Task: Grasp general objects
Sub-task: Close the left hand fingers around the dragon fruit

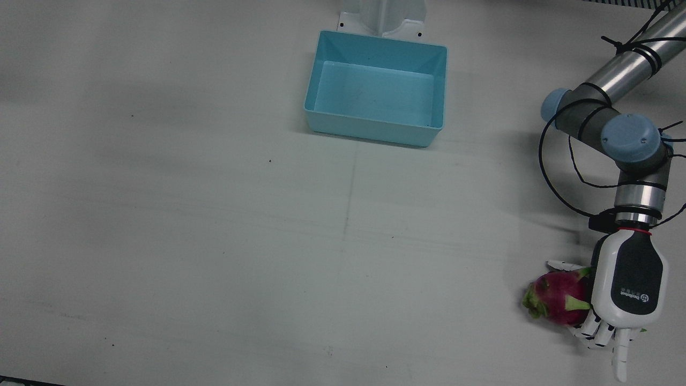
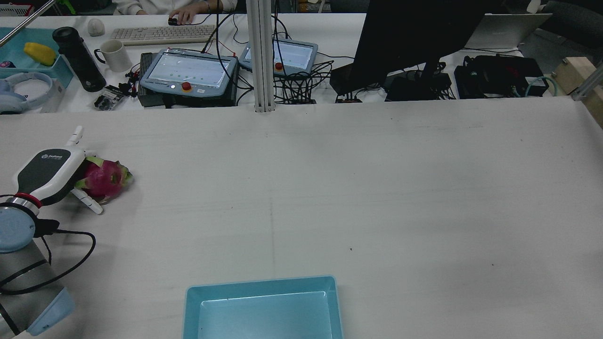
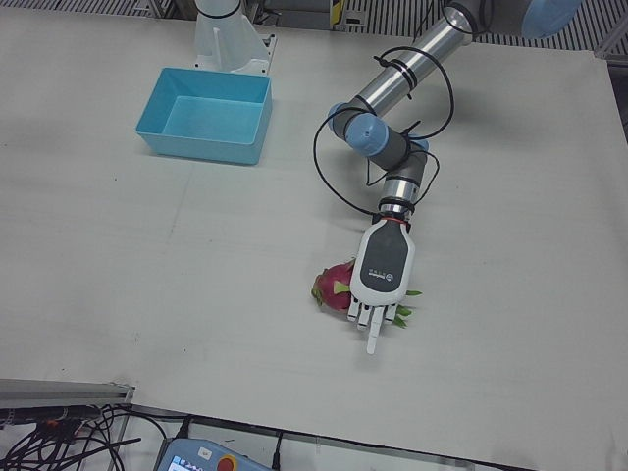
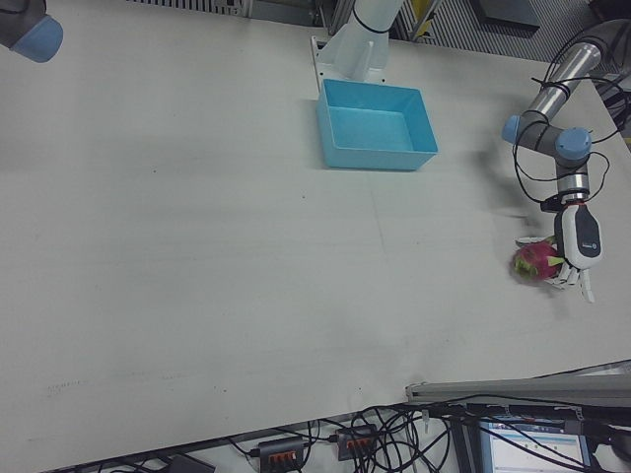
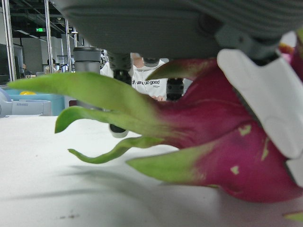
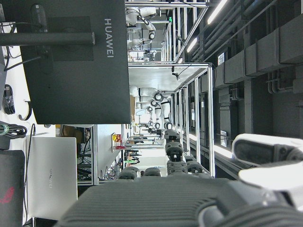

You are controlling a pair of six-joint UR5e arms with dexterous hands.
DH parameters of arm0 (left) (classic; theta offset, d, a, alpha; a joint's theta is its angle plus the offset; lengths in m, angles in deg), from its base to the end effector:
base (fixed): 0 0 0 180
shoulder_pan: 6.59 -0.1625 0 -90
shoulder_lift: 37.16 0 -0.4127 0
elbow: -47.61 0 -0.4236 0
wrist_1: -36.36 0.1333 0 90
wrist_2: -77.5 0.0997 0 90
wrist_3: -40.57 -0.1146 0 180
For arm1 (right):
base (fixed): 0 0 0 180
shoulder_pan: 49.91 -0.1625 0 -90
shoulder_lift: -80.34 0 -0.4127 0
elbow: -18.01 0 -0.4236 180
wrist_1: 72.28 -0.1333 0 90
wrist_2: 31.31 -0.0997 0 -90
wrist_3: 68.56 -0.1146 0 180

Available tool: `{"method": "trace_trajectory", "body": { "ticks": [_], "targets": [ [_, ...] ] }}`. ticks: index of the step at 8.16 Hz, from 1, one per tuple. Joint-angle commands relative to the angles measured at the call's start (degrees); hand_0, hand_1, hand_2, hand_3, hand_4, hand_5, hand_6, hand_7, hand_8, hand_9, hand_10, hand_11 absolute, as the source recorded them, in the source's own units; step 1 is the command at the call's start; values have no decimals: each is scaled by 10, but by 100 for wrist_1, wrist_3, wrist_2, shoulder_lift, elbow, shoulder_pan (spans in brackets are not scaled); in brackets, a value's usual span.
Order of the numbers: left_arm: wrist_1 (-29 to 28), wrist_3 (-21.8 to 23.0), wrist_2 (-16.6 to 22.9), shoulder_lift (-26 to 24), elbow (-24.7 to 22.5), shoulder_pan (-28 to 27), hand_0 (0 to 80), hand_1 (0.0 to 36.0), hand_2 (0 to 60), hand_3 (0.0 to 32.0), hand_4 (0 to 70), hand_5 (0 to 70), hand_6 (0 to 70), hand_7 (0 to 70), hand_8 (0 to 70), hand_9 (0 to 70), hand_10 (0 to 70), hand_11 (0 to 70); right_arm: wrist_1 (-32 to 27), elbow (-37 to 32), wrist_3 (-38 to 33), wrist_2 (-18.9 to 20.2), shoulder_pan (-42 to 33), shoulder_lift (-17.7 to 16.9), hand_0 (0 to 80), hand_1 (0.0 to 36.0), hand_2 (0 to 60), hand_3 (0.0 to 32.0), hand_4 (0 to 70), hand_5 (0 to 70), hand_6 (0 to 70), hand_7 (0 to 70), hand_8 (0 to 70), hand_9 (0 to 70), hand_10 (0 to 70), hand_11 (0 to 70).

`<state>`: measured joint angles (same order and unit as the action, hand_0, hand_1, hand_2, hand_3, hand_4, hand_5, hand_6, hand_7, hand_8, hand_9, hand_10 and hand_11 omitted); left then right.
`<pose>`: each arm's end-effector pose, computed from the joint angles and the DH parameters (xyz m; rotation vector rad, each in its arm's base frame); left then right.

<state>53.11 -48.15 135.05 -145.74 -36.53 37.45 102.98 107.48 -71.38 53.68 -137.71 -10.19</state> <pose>0.3205 -0.5809 0.5667 1.0049 1.2535 -1.0457 0.1225 -0.5451 0.6752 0.0063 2.2409 -2.0990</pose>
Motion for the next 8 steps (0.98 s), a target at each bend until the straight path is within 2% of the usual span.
{"method": "trace_trajectory", "body": {
  "ticks": [1,2,3,4,5,8],
  "targets": [
    [-93,4,-51,4,3,16,458,272,600,0,408,700,621,700,640,700,700,700,0,0,1,0,0,0,0,0,0,0,0,0,0,0,0,0,0,0],
    [-189,21,-60,13,3,69,453,243,600,0,422,700,653,700,674,700,700,700,0,0,1,0,0,0,0,0,0,0,0,0,0,0,0,0,0,0],
    [-286,334,-60,65,3,130,471,236,600,0,444,700,695,700,700,700,700,700,0,0,1,0,0,0,0,0,0,0,0,0,0,0,0,0,0,0],
    [-339,668,-277,187,-49,174,508,250,600,0,455,700,700,700,700,700,700,700,0,0,1,0,0,0,0,0,0,0,0,0,0,0,0,0,0,0],
    [-348,863,-393,345,-224,175,542,265,600,0,457,700,700,700,700,700,700,700,0,0,1,0,0,0,0,0,0,0,0,0,0,0,0,0,0,0],
    [-16,1304,-341,584,-1189,473,530,264,600,0,451,700,700,700,700,700,700,700,0,0,1,0,0,0,0,0,0,0,0,0,0,0,0,0,0,0]
  ]
}}
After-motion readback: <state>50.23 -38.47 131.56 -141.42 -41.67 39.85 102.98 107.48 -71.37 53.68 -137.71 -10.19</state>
